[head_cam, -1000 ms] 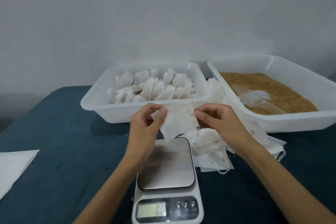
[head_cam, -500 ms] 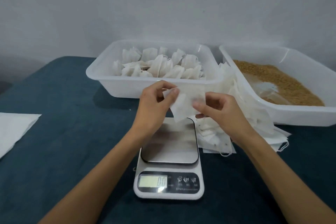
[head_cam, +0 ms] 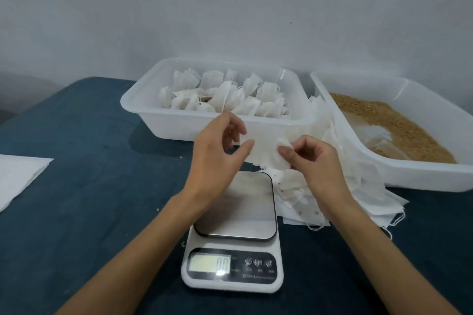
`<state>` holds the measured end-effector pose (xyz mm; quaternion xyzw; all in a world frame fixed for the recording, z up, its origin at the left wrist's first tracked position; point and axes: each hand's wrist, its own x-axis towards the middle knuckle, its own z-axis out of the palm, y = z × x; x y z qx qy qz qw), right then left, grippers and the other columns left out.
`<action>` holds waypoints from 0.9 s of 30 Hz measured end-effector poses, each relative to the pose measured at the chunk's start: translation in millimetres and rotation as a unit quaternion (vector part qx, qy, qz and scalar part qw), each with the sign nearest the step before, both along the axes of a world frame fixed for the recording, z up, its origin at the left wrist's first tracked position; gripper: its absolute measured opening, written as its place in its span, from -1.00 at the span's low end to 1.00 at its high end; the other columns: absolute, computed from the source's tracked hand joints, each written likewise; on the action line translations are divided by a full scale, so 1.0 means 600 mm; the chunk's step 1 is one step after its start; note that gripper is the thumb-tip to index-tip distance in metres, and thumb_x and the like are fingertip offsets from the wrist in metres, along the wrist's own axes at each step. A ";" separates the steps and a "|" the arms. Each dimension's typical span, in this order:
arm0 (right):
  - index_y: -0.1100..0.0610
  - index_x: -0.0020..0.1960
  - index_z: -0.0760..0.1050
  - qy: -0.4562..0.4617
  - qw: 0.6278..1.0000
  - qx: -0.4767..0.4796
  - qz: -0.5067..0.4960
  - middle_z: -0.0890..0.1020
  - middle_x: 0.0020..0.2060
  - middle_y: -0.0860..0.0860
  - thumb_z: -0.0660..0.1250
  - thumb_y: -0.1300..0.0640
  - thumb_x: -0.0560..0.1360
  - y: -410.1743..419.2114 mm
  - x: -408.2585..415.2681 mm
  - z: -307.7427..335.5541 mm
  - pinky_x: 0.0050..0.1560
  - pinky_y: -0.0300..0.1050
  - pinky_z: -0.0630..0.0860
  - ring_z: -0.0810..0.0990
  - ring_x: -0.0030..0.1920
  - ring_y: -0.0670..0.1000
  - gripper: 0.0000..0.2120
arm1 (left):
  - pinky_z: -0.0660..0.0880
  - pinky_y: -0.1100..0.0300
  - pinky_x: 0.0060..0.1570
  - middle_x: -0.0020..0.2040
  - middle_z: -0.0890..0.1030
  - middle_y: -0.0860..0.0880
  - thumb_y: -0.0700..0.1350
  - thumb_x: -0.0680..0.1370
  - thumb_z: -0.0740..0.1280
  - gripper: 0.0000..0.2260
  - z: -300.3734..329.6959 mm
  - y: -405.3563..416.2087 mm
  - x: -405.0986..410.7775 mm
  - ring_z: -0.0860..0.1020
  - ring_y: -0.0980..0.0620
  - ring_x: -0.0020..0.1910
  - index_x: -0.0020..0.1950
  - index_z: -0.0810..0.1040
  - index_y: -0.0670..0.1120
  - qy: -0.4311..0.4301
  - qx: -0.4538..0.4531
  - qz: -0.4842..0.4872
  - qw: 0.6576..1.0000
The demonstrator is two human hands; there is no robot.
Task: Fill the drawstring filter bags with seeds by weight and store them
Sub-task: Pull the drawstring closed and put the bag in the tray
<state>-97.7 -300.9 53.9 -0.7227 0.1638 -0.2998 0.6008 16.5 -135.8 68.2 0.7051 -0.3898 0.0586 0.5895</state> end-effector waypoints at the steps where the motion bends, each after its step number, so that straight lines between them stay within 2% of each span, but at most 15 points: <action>1: 0.09 -0.26 0.56 -0.005 1.000 0.007 0.001 0.57 -0.35 0.00 0.53 0.05 0.43 0.003 0.000 0.000 -0.15 -0.22 0.55 0.54 -0.27 -0.07 -0.79 | 0.51 0.16 -0.18 -0.21 0.55 0.00 -0.27 0.53 0.51 -0.82 0.002 0.000 -0.006 0.51 0.03 -0.23 -0.08 0.53 -0.09 0.007 0.001 -0.039 0.999; 3: 0.07 -0.26 0.55 -0.022 0.999 0.027 0.013 0.56 -0.38 -0.05 0.55 0.06 0.40 0.009 -0.001 0.000 -0.19 -0.29 0.53 0.54 -0.30 -0.11 -0.80 | 0.58 0.06 -0.14 -0.20 0.61 -0.01 -0.24 0.54 0.51 -0.87 0.003 -0.004 -0.019 0.59 -0.04 -0.20 -0.09 0.58 -0.10 0.033 0.014 -0.109 0.993; 5: 0.06 -0.25 0.56 -0.037 0.997 0.048 0.039 0.58 -0.38 -0.05 0.55 0.06 0.40 0.014 -0.002 0.002 -0.20 -0.32 0.53 0.55 -0.32 -0.12 -0.82 | 0.62 0.06 -0.06 -0.16 0.65 -0.01 -0.18 0.56 0.51 -0.91 0.000 -0.008 -0.028 0.64 -0.03 -0.14 -0.06 0.62 -0.12 0.058 0.016 -0.144 0.988; 8: 0.11 -0.14 0.67 -0.057 0.987 0.099 0.117 0.70 -0.19 0.10 0.48 0.11 0.48 0.019 -0.003 0.008 -0.02 -0.17 0.60 0.68 -0.14 0.04 -0.92 | 0.65 0.10 0.00 -0.12 0.69 -0.01 -0.08 0.56 0.53 -0.87 -0.001 -0.007 -0.025 0.69 -0.01 -0.07 -0.04 0.64 -0.11 0.097 0.005 -0.153 0.983; 10: 0.19 -0.04 0.70 -0.073 0.975 0.131 0.165 0.71 -0.07 0.22 0.47 0.14 0.49 0.021 -0.004 0.009 0.08 -0.08 0.60 0.70 -0.01 0.17 -0.88 | 0.66 0.07 0.02 -0.12 0.70 -0.02 -0.04 0.56 0.53 -0.86 -0.001 -0.005 -0.020 0.70 -0.02 -0.05 -0.04 0.65 -0.09 0.115 0.007 -0.160 0.980; 13: 0.19 -0.04 0.69 -0.075 0.975 0.131 0.161 0.71 -0.12 0.19 0.47 0.11 0.49 0.023 -0.005 0.012 0.06 -0.08 0.61 0.70 -0.07 0.14 -0.85 | 0.66 0.05 0.02 -0.13 0.71 -0.03 -0.11 0.57 0.52 -0.92 -0.004 -0.006 -0.017 0.70 -0.01 -0.07 -0.04 0.68 -0.11 0.128 0.010 -0.156 0.979; 16: 0.13 -0.01 0.60 -0.076 0.992 0.065 0.070 0.70 -0.21 0.12 0.44 0.16 0.53 0.024 -0.005 0.008 -0.06 -0.15 0.61 0.68 -0.21 0.08 -0.93 | 0.66 0.06 -0.06 -0.15 0.72 -0.07 -0.21 0.58 0.49 -0.97 -0.005 -0.010 -0.014 0.69 -0.06 -0.11 -0.05 0.69 -0.16 0.153 -0.010 -0.141 0.978; 18: 0.05 0.00 0.50 -0.084 0.995 -0.053 0.010 0.66 -0.23 0.06 0.40 0.23 0.58 0.027 -0.007 0.007 -0.12 -0.18 0.59 0.66 -0.25 0.05 -0.88 | 0.65 0.14 -0.13 -0.18 0.71 -0.09 -0.23 0.59 0.47 -0.95 -0.005 -0.010 -0.013 0.68 -0.03 -0.19 -0.07 0.68 -0.18 0.189 -0.029 -0.136 0.972; 19: 0.02 -0.01 0.49 -0.082 0.986 -0.145 -0.009 0.63 -0.22 0.00 0.36 0.26 0.60 0.028 -0.008 0.007 -0.13 -0.19 0.57 0.64 -0.24 0.02 -0.85 | 0.65 0.15 -0.13 -0.20 0.69 -0.10 -0.23 0.59 0.47 -0.94 -0.005 -0.010 -0.013 0.67 -0.01 -0.21 -0.07 0.67 -0.18 0.205 -0.035 -0.135 0.969; 21: 0.05 -0.01 0.57 -0.063 0.944 -0.321 -0.037 0.58 -0.15 -0.11 0.30 0.36 0.60 0.032 -0.010 0.005 -0.11 -0.21 0.53 0.61 -0.15 -0.04 -0.78 | 0.66 0.11 -0.11 -0.24 0.66 -0.08 -0.23 0.60 0.45 -0.94 -0.008 -0.011 -0.012 0.64 0.01 -0.25 -0.07 0.66 -0.19 0.221 -0.044 -0.132 0.965; 22: 0.09 0.00 0.61 -0.055 0.927 -0.368 -0.046 0.57 -0.12 -0.10 0.29 0.39 0.58 0.033 -0.009 0.003 -0.09 -0.23 0.52 0.60 -0.11 -0.06 -0.76 | 0.66 0.10 -0.12 -0.25 0.66 -0.07 -0.23 0.60 0.45 -0.94 -0.010 -0.013 -0.012 0.63 0.02 -0.25 -0.07 0.65 -0.19 0.217 -0.045 -0.129 0.967; 24: 0.11 0.03 0.66 -0.046 0.930 -0.362 -0.048 0.59 -0.10 -0.09 0.30 0.38 0.57 0.036 -0.009 0.003 -0.06 -0.31 0.48 0.61 -0.07 -0.07 -0.76 | 0.63 0.04 -0.11 -0.23 0.66 -0.02 -0.23 0.60 0.46 -0.95 -0.012 -0.015 -0.015 0.62 0.03 -0.23 -0.06 0.66 -0.18 0.195 -0.042 -0.132 0.971; 27: -0.06 -0.08 0.63 -0.055 0.977 -0.208 0.004 0.60 -0.15 -0.12 0.32 0.13 0.61 0.042 -0.010 0.012 -0.08 -0.34 0.47 0.62 -0.10 -0.06 -0.83 | 0.62 -0.07 -0.02 -0.16 0.69 0.03 -0.19 0.59 0.48 -0.97 -0.015 -0.016 -0.019 0.63 0.04 -0.14 -0.03 0.70 -0.14 0.158 -0.032 -0.157 0.974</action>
